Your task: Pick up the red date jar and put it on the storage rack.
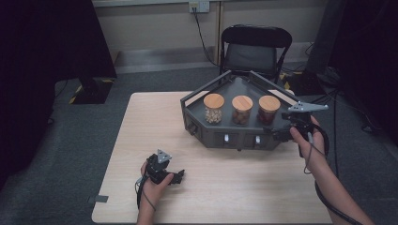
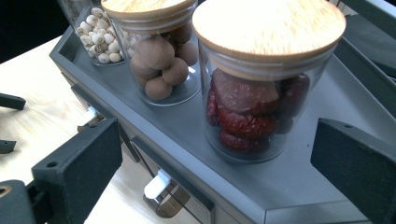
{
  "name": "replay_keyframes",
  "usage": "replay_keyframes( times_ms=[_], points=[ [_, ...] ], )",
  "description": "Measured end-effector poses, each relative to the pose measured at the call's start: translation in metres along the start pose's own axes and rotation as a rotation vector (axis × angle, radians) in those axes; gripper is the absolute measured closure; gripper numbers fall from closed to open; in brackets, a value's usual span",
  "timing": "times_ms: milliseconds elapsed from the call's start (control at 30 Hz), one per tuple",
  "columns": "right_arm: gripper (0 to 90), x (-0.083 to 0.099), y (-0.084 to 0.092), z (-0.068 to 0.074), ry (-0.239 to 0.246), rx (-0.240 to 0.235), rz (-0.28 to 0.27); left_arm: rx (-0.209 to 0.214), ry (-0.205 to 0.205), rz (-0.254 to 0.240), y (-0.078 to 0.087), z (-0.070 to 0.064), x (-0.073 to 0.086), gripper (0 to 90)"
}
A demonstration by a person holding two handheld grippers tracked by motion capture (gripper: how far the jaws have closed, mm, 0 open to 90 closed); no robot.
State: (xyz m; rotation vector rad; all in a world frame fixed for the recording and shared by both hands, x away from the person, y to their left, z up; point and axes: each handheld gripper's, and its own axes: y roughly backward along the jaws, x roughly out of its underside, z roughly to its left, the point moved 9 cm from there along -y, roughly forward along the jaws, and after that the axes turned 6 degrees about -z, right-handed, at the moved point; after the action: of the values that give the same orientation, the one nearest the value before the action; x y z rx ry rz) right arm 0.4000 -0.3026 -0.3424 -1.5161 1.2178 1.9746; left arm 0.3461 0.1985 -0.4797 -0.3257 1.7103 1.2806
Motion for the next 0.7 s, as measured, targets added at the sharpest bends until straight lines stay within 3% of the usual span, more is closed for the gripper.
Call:
replay_keyframes(
  times_ms=[700],
  points=[
    [1.2, 0.014, 0.012, 0.009, -0.003, -0.024, -0.028, 0.0, 0.0, 0.0, 0.0, 0.0, 0.0, 0.2]
  ],
)
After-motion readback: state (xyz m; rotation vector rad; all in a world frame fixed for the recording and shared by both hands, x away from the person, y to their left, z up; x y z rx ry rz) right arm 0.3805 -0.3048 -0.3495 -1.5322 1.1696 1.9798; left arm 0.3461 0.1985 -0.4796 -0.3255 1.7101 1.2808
